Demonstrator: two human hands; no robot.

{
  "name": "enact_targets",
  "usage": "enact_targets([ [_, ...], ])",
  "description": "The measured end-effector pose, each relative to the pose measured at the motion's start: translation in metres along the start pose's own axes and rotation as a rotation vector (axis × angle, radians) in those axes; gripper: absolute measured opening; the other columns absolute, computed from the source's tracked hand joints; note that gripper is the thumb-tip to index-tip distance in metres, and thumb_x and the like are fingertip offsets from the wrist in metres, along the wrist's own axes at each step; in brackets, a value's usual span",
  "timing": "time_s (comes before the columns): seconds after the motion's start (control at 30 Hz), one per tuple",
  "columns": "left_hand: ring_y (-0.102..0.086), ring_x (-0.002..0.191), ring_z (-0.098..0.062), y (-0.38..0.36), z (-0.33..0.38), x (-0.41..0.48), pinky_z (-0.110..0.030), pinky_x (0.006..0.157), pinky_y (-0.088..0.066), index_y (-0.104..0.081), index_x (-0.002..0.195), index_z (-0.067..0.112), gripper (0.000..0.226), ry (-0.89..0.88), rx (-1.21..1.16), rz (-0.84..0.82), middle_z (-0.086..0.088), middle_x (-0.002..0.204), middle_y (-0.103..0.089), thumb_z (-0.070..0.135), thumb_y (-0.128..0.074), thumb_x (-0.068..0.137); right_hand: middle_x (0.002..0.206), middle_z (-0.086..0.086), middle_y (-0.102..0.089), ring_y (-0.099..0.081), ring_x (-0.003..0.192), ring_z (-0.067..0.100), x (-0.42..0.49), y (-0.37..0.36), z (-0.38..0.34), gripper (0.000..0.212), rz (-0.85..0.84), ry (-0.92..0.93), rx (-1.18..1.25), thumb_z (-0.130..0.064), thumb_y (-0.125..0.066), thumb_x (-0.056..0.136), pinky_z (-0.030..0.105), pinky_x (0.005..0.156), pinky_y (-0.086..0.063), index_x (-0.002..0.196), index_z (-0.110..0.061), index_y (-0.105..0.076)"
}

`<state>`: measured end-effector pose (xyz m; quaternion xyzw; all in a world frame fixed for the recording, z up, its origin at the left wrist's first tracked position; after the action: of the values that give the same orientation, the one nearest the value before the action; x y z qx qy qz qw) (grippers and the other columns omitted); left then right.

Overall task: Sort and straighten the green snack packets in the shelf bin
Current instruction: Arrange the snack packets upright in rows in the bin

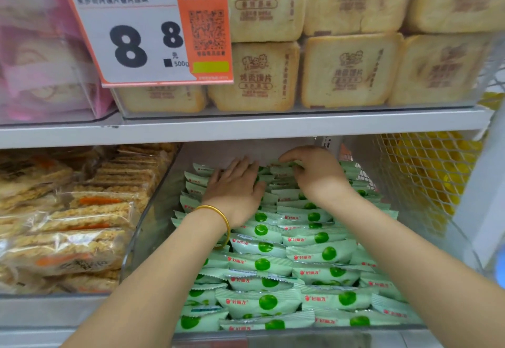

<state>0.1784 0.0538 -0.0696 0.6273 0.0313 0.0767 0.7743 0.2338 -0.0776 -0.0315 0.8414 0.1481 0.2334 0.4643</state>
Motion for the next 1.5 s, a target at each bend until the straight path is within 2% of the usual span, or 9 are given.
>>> enact_targets([
  [0.17, 0.014, 0.144, -0.007, -0.011, -0.007, 0.003, -0.037, 0.119, 0.005, 0.008, 0.15, 0.026, 0.054, 0.034, 0.089, -0.126, 0.008, 0.157, 0.018, 0.041, -0.009, 0.101, 0.135, 0.004, -0.054, -0.056, 0.11, 0.024, -0.044, 0.021, 0.011, 0.047, 0.028, 0.002, 0.04, 0.004, -0.04, 0.092, 0.023, 0.083, -0.045, 0.124, -0.025, -0.061],
  [0.3, 0.014, 0.144, -0.008, -0.005, -0.002, 0.002, -0.036, 0.118, 0.005, 0.009, 0.15, 0.025, 0.054, 0.057, 0.106, -0.106, 0.006, 0.157, 0.018, 0.039, -0.01, 0.102, 0.131, 0.001, -0.059, -0.047, 0.125, 0.022, -0.066, 0.015, 0.018, 0.045, 0.013, 0.01, 0.044, 0.001, -0.04, 0.092, 0.031, 0.103, -0.041, 0.123, -0.024, -0.061],
  [0.57, 0.017, 0.142, -0.005, -0.009, -0.004, -0.01, -0.036, 0.117, 0.009, 0.011, 0.148, 0.031, 0.052, 0.037, 0.11, -0.164, 0.009, 0.156, 0.02, 0.041, -0.007, 0.101, 0.125, 0.001, -0.061, -0.048, 0.121, 0.021, -0.076, 0.019, 0.014, 0.041, 0.093, 0.063, 0.032, -0.002, -0.041, 0.094, 0.031, 0.1, -0.04, 0.122, -0.022, -0.062],
  [0.7, 0.015, 0.144, -0.007, -0.005, -0.002, -0.009, -0.035, 0.118, 0.007, 0.01, 0.149, 0.028, 0.053, 0.059, 0.124, -0.193, 0.006, 0.157, 0.018, 0.04, -0.007, 0.101, 0.125, -0.001, -0.06, -0.045, 0.121, 0.018, -0.093, 0.026, 0.015, 0.038, 0.087, 0.069, 0.054, -0.005, -0.041, 0.096, 0.025, 0.098, -0.034, 0.123, -0.022, -0.061],
  [0.9, 0.004, 0.146, -0.012, 0.014, 0.017, -0.046, -0.041, 0.119, 0.0, -0.003, 0.151, 0.021, 0.054, 0.051, 0.129, -0.123, 0.002, 0.159, 0.006, 0.04, -0.012, 0.101, 0.127, -0.004, -0.058, -0.042, 0.124, 0.014, -0.114, 0.036, 0.013, 0.037, 0.065, 0.114, 0.083, -0.006, -0.042, 0.096, 0.019, 0.1, -0.028, 0.124, -0.022, -0.061],
  [1.1, 0.008, 0.145, -0.006, -0.006, 0.023, -0.078, -0.041, 0.118, 0.002, 0.001, 0.151, 0.028, 0.053, 0.048, 0.131, -0.106, 0.008, 0.159, 0.008, 0.042, -0.011, 0.101, 0.121, -0.003, -0.06, -0.043, 0.121, 0.016, -0.122, 0.033, 0.012, 0.034, 0.033, 0.143, 0.107, -0.007, -0.044, 0.096, 0.021, 0.098, -0.03, 0.121, -0.021, -0.063],
  [1.37, -0.002, 0.145, -0.008, 0.007, 0.026, -0.084, -0.04, 0.119, -0.004, -0.013, 0.15, 0.025, 0.053, 0.034, 0.025, -0.018, 0.006, 0.159, -0.006, 0.043, -0.013, 0.101, 0.103, -0.007, -0.066, -0.05, 0.108, 0.013, -0.144, 0.055, 0.02, 0.025, 0.12, 0.197, 0.201, -0.003, -0.061, 0.085, 0.005, 0.086, -0.025, 0.101, -0.02, -0.072],
  [1.43, -0.005, 0.145, -0.008, 0.015, 0.04, -0.093, -0.04, 0.119, -0.007, -0.014, 0.15, 0.027, 0.062, -0.033, -0.038, 0.028, 0.006, 0.158, -0.01, 0.053, -0.009, 0.094, 0.099, -0.01, -0.065, -0.049, 0.106, 0.01, -0.146, 0.059, 0.023, 0.022, 0.075, 0.207, 0.204, -0.007, -0.066, 0.083, -0.003, 0.086, -0.021, 0.095, -0.023, -0.073],
  [1.5, 0.001, 0.145, -0.005, 0.011, 0.058, -0.107, -0.039, 0.119, -0.002, -0.008, 0.149, 0.035, 0.066, -0.129, -0.05, -0.006, 0.011, 0.158, -0.003, 0.058, -0.005, 0.087, 0.094, -0.015, -0.063, -0.047, 0.102, 0.008, -0.148, 0.061, 0.026, 0.017, 0.038, 0.217, 0.197, -0.012, -0.071, 0.08, -0.001, 0.086, -0.024, 0.088, -0.026, -0.074],
])
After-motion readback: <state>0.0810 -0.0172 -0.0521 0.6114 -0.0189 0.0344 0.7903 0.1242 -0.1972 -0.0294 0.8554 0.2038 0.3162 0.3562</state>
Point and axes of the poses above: each hand's wrist, its own x-axis towards the middle knuckle, its own y-axis out of the back of the hand, z = x × y, the point moved 5 cm from there along x, towards the middle knuckle
